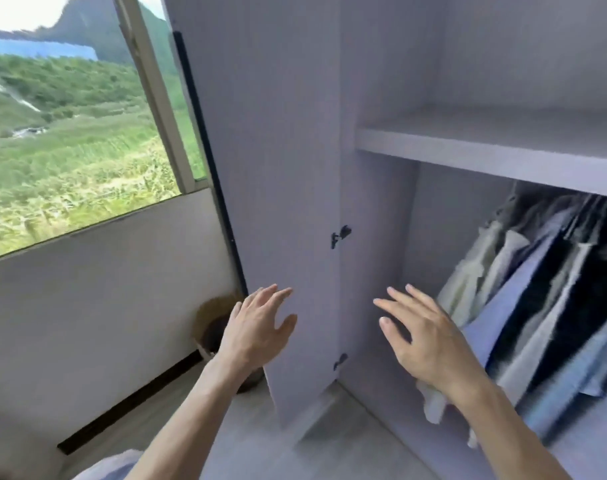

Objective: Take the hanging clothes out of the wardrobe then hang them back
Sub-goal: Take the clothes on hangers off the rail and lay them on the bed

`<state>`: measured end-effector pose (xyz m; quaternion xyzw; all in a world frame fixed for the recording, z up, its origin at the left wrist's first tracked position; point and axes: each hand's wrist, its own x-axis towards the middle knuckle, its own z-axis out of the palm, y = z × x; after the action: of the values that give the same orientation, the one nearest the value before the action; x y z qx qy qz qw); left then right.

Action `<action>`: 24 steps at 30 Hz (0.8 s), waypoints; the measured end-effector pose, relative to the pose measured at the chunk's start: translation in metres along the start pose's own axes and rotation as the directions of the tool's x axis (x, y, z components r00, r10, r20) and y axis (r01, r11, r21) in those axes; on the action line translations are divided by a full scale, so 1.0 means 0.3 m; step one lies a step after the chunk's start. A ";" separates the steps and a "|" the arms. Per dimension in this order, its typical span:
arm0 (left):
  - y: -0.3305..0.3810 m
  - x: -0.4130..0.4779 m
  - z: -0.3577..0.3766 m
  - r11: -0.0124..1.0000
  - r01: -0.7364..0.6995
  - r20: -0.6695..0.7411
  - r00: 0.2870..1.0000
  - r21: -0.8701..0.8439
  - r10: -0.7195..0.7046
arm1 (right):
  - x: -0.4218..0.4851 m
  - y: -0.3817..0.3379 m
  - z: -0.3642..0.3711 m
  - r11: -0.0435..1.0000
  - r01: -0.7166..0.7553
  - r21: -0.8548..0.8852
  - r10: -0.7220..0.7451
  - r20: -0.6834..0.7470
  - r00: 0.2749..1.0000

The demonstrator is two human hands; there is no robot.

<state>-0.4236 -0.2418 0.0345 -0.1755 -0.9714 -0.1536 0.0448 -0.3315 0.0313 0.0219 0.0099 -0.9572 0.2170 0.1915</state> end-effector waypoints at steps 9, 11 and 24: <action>0.142 0.399 0.024 0.926 -0.373 0.081 0.923 -0.061 0.377 | 0.004 0.170 -0.124 0.927 -0.337 -0.167 0.297 -0.222 0.929; 0.187 0.449 0.049 0.898 -0.429 0.107 0.893 -0.094 0.438 | 0.014 0.196 -0.161 0.905 -0.379 -0.192 0.323 -0.269 0.907; 0.619 0.874 0.267 0.777 -0.506 0.181 0.782 -0.374 0.597 | 0.439 0.568 -0.491 0.696 -0.607 -0.383 0.235 -0.679 0.696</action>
<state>-0.6052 0.0346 0.0480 -0.4806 -0.8353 -0.2541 -0.0820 -0.4177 0.2558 0.1232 -0.3480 -0.8418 -0.0543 0.4091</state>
